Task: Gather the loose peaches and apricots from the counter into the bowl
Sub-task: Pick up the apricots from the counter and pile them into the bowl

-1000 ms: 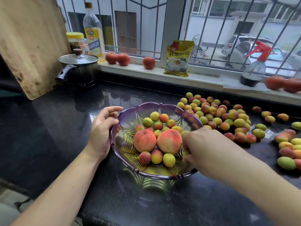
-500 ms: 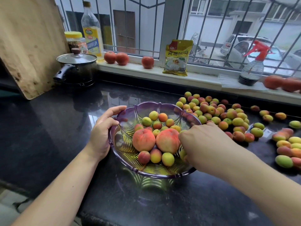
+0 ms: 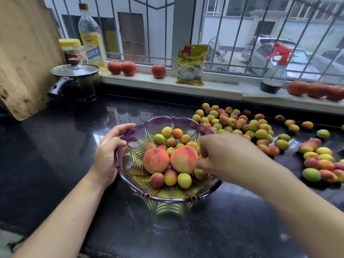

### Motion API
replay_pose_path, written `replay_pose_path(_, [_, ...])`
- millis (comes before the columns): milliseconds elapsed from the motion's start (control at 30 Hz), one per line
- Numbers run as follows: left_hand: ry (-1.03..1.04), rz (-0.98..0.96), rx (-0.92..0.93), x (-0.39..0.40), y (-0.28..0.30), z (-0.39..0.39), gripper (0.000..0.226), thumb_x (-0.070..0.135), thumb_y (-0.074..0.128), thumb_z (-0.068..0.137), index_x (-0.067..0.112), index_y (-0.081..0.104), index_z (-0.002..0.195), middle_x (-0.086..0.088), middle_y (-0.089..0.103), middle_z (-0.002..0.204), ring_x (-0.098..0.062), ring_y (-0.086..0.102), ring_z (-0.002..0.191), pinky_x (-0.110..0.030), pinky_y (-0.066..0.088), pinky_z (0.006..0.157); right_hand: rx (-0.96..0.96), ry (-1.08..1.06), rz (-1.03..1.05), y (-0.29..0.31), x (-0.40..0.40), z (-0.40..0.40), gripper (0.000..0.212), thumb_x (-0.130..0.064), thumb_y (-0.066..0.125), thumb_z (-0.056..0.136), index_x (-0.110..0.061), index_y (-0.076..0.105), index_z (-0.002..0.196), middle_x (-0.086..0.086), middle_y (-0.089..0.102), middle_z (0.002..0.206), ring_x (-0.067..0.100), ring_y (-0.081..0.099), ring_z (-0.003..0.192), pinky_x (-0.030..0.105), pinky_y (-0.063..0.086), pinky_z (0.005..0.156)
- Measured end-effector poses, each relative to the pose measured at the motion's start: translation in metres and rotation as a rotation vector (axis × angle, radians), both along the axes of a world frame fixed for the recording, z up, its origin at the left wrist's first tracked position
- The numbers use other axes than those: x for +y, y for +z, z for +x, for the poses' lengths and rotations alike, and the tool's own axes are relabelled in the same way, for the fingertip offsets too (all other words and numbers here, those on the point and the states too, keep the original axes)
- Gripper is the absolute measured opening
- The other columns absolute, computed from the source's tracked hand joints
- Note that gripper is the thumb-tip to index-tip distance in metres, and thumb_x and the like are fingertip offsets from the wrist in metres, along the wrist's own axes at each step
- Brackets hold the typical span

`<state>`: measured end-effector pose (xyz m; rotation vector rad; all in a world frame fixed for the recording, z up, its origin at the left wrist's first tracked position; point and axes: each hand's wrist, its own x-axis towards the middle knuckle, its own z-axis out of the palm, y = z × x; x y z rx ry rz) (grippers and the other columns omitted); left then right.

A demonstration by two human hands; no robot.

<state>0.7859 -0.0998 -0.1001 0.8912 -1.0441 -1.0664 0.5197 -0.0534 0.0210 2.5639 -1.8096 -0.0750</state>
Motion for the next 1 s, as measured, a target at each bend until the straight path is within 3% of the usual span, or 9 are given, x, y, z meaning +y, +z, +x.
replay_pose_path(67, [0.008,-0.002,-0.007,-0.001,-0.001,0.000,0.053,0.010,0.046,0.077,0.003,0.066,0.125,-0.012,0.070,0.118,-0.027,0.067,0.106,-0.031,0.057,0.089,-0.276,-0.150,-0.096,0.004,-0.009,-0.021,0.017,-0.041,0.062,0.097,-0.025,0.060,0.090,-0.010,0.057,0.078,0.006,0.052,0.070,0.022,0.042,0.058])
replay_pose_path(133, [0.017,-0.001,-0.012,-0.002,-0.002,0.000,0.053,0.010,0.045,0.077,0.002,0.066,0.125,-0.013,0.070,0.118,-0.027,0.067,0.106,-0.035,0.056,0.092,-0.417,-0.303,-0.294,-0.002,-0.033,-0.053,0.013,-0.034,0.061,0.098,-0.023,0.063,0.093,-0.006,0.058,0.078,0.010,0.048,0.067,0.024,0.034,0.058])
replay_pose_path(267, [0.019,0.005,-0.006,-0.002,-0.002,0.000,0.053,0.009,0.046,0.077,0.002,0.066,0.124,-0.014,0.070,0.118,-0.028,0.067,0.105,-0.038,0.055,0.092,-0.140,-0.525,-0.357,-0.042,-0.081,-0.098,0.018,-0.031,0.056,0.097,-0.018,0.067,0.103,0.012,0.067,0.099,0.033,0.055,0.095,0.040,0.039,0.077])
replay_pose_path(433, [0.020,0.003,-0.005,-0.002,-0.001,0.000,0.052,0.009,0.045,0.076,0.002,0.067,0.123,-0.014,0.070,0.116,-0.026,0.068,0.103,-0.033,0.058,0.088,0.166,-0.577,-0.253,-0.066,-0.102,-0.096,0.018,-0.041,0.057,0.095,-0.023,0.061,0.091,0.005,0.057,0.091,0.030,0.053,0.097,0.045,0.032,0.082])
replay_pose_path(633, [0.013,-0.005,-0.001,-0.001,-0.001,0.000,0.052,0.008,0.045,0.076,0.001,0.066,0.124,-0.013,0.071,0.115,-0.026,0.069,0.102,-0.029,0.060,0.085,0.210,-0.640,-0.216,-0.065,-0.105,-0.094,0.013,-0.034,0.064,0.092,-0.024,0.060,0.098,0.008,0.061,0.100,0.032,0.054,0.109,0.045,0.032,0.095])
replay_pose_path(767, [0.012,0.000,-0.006,-0.001,0.000,0.001,0.052,0.009,0.045,0.077,0.002,0.067,0.124,-0.013,0.070,0.115,-0.026,0.069,0.102,-0.029,0.060,0.085,0.174,-0.653,-0.227,-0.060,-0.101,-0.093,0.009,-0.029,0.063,0.090,-0.021,0.058,0.091,0.006,0.052,0.084,0.031,0.051,0.095,0.044,0.032,0.091])
replay_pose_path(867, [0.016,-0.004,-0.004,0.000,0.000,0.000,0.051,0.009,0.045,0.077,0.003,0.068,0.122,-0.014,0.070,0.116,-0.025,0.069,0.102,-0.028,0.060,0.082,-0.016,-0.621,-0.339,-0.053,-0.093,-0.091,0.015,-0.032,0.057,0.090,-0.017,0.054,0.092,0.006,0.051,0.082,0.029,0.042,0.085,0.044,0.033,0.083])
replay_pose_path(933, [0.018,-0.009,-0.014,0.001,0.000,0.000,0.051,0.009,0.045,0.077,0.004,0.068,0.122,-0.014,0.070,0.115,-0.024,0.069,0.101,-0.027,0.059,0.081,-0.374,-0.473,-0.321,-0.039,-0.076,-0.082,0.020,-0.035,0.060,0.093,-0.018,0.059,0.104,0.003,0.058,0.088,0.026,0.050,0.086,0.034,0.039,0.074])
replay_pose_path(1000, [0.010,-0.011,-0.015,0.001,0.001,-0.001,0.050,0.009,0.044,0.077,0.004,0.068,0.122,-0.013,0.070,0.115,-0.023,0.069,0.100,-0.026,0.059,0.081,-0.826,-0.267,-0.085,-0.024,-0.052,-0.069,0.020,-0.031,0.068,0.093,-0.025,0.065,0.112,-0.003,0.066,0.094,0.022,0.064,0.091,0.029,0.048,0.070])
